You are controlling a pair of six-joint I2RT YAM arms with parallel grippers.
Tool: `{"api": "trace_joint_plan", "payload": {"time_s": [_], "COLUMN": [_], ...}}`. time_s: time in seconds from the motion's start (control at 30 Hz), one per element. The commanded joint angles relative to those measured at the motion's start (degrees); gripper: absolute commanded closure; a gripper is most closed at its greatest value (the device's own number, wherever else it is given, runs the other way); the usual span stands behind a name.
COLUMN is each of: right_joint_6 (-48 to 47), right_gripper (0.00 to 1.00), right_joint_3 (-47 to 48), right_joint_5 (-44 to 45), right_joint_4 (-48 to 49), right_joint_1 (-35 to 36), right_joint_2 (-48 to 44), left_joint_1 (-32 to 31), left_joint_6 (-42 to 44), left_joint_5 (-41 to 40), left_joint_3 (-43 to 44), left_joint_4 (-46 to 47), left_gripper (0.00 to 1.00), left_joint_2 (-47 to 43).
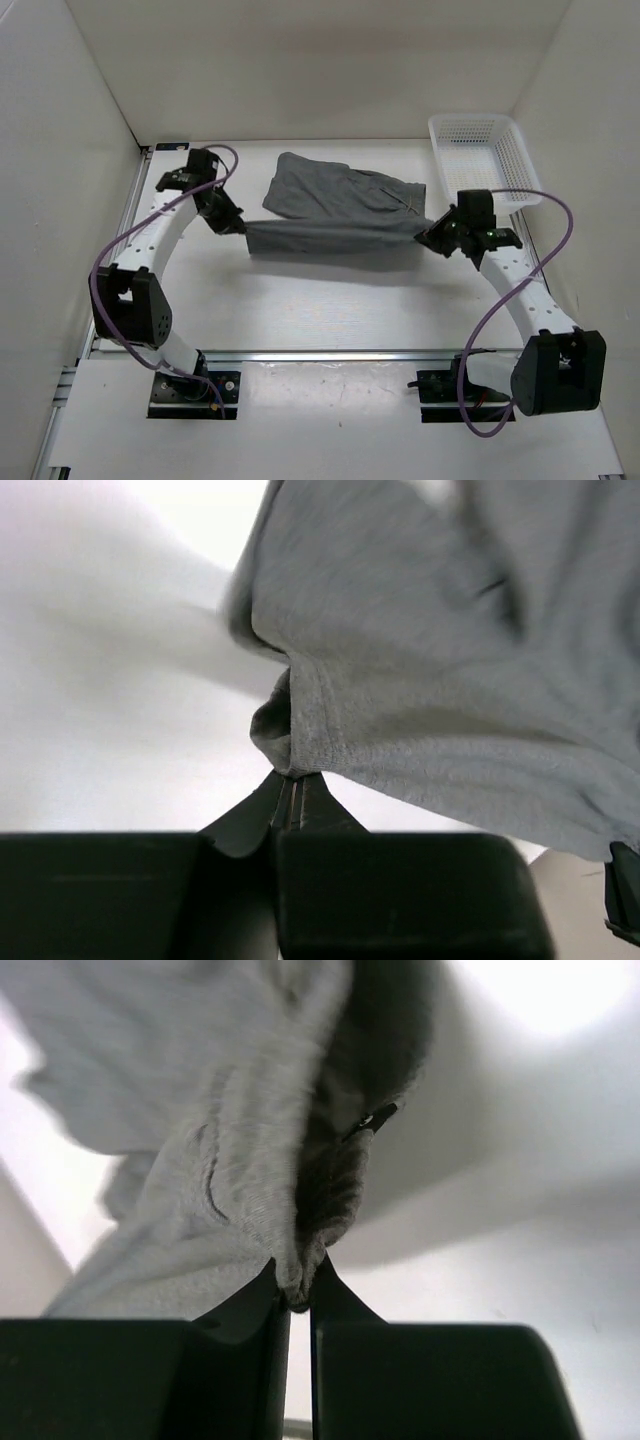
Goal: Fold and stack the shorts
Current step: Flatten the shorts out
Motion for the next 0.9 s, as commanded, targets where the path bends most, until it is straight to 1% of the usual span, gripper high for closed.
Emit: {"api": "trace_joint_plan", "payload": {"time_s": [0.0,0.07,0.1,0.17,0.2,0.23,0.3,0.33,0.37,0.4,0.43,0.47,0.5,0.53,0.57,0.6,0.63,0.67,0.7,0.73,0.77,0.8,0.83,0.87], "right_joint_6": [-6.12,-7.96,-7.97,-9.54,-9.55,-9.55,-10.17,-10.17,-10.17,-10.69,-10.69,-10.69,-10.69,-10.69,-10.69,-10.69,-11.22,-11.22,-11.22,-11.92,-11.92,-12.53,-13.24,-13.24], "right_gripper": [1.0,1.0,1.0,1.0,1.0,1.0,1.0,1.0,0.98,0.91,0.78,0.49,0.39,0.3,0.25,0.22,0.21,0.21,0.22,0.25,0.32,0.45,0.52,0.58], "right_joint_3": [7.39,8.19,7.67,3.73,1.88,-2.48,-7.08,-9.19,-13.12,-14.82,-16.31,-18.15,-18.17,-18.17,-15.82,-14.23,-12.39,-8.54,-6.59,-4.83,-1.16,0.7,2.55,4.4], "right_joint_5": [3.57,3.57,3.57,3.04,2.52,2.52,0.94,0.41,0.41,-0.29,-0.3,-0.82,-0.82,0.13,1.1,2.24,4.6,6.19,7.95,9.62,12.42,13.67,14.72,15.43], "right_joint_4": [-4.58,-5.81,-6.69,-8.27,-8.89,-9.5,-11.43,-12.23,-12.84,-14.15,-14.69,-14.69,-15.57,-16.44,-16.45,-17.06,-17.07,-17.07,-16.37,-15.49,-14.7,-14.09,-12.69,-12.15], "right_joint_1": [-0.59,-0.59,-0.59,-0.59,-0.59,-0.59,-0.59,-0.59,-0.06,-0.06,-0.06,-0.06,-0.06,-0.06,-0.06,-0.06,-0.06,-0.06,-0.06,-0.06,-0.06,-0.06,-0.06,-0.06], "right_joint_2": [-2.17,-3.93,-4.8,-7.79,-8.93,-11.55,-14.38,-16.83,-17.9,-18.78,-20.0,-20.02,-20.63,-20.63,-20.63,-20.02,-18.97,-18.27,-16.61,-15.37,-14.05,-10.73,-8.7,-6.68], "left_joint_1": [1.41,1.41,1.41,1.41,1.41,1.41,1.41,1.41,1.41,1.41,2.02,2.64,2.64,2.64,2.64,2.64,1.95,1.94,0.98,-0.07,-0.6,-1.22,-1.74,-2.36], "left_joint_6": [2.34,2.35,2.35,2.87,2.87,2.87,2.87,2.35,1.74,1.73,1.73,1.73,2.6,3.91,4.71,5.41,6.9,7.52,8.14,8.84,10.68,11.22,11.83,13.06], "left_joint_5": [-4.16,-4.69,-4.69,-4.69,-4.69,-4.17,-3.65,-3.64,-3.64,-3.64,-2.94,-1.81,-1.79,-1.79,-1.79,-1.79,-1.79,-3.53,-3.55,-4.07,-4.08,-4.69,-4.69,-5.22], "left_joint_3": [8.5,9.39,8.44,5.37,1.0,-1.74,-7.89,-14.01,-16.86,-19.23,-22.13,-22.16,-21.64,-18.32,-16.03,-13.4,-7.54,-4.35,-1.1,2.07,8.45,11.82,14.9,20.76], "left_joint_4": [-7.19,-7.99,-8.6,-8.61,-8.09,-8.08,-7.3,-7.29,-5.99,-5.19,-4.14,-3.43,-3.42,-3.42,-3.42,-3.42,-3.42,-3.42,-4.21,-4.21,-4.82,-5.61,-6.14,-6.67], "left_gripper": [0.9,0.9,0.9,0.9,0.9,0.9,0.9,0.9,0.9,0.85,0.76,0.52,0.38,0.27,0.21,0.17,0.17,0.17,0.17,0.19,0.23,0.26,0.29,0.29], "left_joint_2": [-3.8,-5.98,-6.95,-10.19,-11.34,-12.57,-17.14,-18.81,-20.39,-22.58,-22.6,-22.6,-20.95,-19.45,-17.87,-16.12,-12.27,-10.06,-5.25,-2.5,0.31,3.12,8.98,11.91]}}
